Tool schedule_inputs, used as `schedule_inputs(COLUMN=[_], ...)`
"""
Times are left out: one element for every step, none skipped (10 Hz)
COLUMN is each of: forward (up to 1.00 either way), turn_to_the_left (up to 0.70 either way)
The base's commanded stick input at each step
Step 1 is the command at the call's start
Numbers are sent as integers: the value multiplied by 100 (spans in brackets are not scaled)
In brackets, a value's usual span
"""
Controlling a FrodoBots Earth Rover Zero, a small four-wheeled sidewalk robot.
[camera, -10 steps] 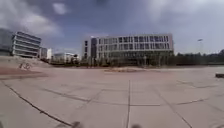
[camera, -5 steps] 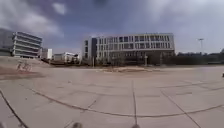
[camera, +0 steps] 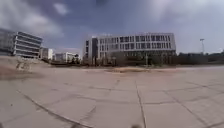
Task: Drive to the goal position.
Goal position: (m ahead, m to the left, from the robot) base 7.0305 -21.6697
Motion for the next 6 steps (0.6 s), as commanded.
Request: schedule_inputs(forward=[70, 70, 70, 70, 70, 70], turn_to_the_left=[-36, -36, -36, -36, -36, -36])
